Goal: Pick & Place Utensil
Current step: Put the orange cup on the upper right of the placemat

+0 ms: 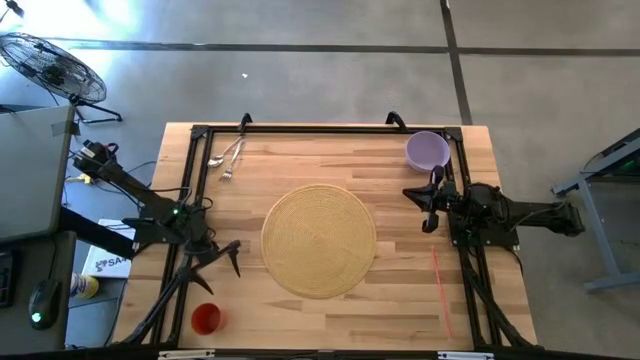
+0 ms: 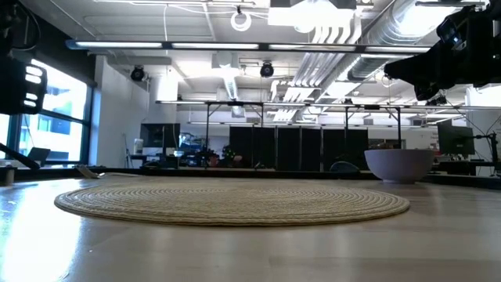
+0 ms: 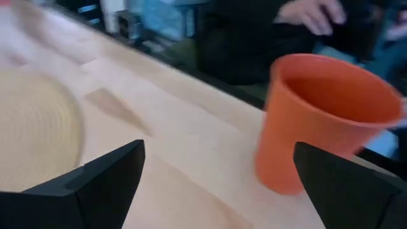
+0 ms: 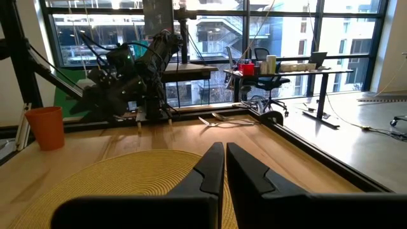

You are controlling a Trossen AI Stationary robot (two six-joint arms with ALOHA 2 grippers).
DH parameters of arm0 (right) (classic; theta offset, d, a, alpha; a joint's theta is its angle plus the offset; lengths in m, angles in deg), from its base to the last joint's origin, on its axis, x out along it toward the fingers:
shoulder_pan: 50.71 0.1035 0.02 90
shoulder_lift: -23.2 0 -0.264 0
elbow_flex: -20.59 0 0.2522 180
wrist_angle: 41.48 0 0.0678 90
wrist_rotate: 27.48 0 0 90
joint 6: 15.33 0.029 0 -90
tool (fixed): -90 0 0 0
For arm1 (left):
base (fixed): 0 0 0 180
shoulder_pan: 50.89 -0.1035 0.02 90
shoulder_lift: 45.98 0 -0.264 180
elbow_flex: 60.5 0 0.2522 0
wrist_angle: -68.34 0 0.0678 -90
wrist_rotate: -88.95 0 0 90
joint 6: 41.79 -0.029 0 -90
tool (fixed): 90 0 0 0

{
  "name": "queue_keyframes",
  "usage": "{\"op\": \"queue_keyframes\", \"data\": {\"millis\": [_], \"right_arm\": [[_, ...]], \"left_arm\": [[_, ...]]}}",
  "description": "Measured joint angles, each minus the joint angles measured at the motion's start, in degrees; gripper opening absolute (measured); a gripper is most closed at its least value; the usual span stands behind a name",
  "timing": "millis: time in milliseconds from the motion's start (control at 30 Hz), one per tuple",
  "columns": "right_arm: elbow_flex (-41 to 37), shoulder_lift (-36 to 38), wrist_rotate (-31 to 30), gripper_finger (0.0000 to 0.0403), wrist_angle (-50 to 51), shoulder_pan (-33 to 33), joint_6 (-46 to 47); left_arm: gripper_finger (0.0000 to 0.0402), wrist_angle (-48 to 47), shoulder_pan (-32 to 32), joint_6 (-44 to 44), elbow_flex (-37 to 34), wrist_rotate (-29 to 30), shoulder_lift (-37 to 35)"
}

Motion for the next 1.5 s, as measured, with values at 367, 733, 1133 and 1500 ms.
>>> {"op": "queue_keyframes", "data": {"millis": [367, 733, 1133, 1500], "right_arm": [[0.00, 0.00, -0.02, 0.0012, 0.00, 0.01, 0.01], [0.00, 0.00, -0.02, 0.0012, 0.00, 0.00, 0.01], [0.00, -0.01, -0.01, 0.0012, 0.00, 0.00, 0.00], [0.00, 0.00, 0.00, 0.0012, 0.00, 0.00, 0.02]], "left_arm": [[0.0400, -3.42, -0.01, -2.74, 0.00, -8.48, 0.79], [0.0400, -1.50, 0.00, -6.92, -0.52, -12.62, 4.84], [0.0400, 13.32, -0.09, -6.57, -0.61, -17.85, 19.98], [0.0400, 21.23, -3.43, -5.65, 1.09, -24.56, 31.41]]}}
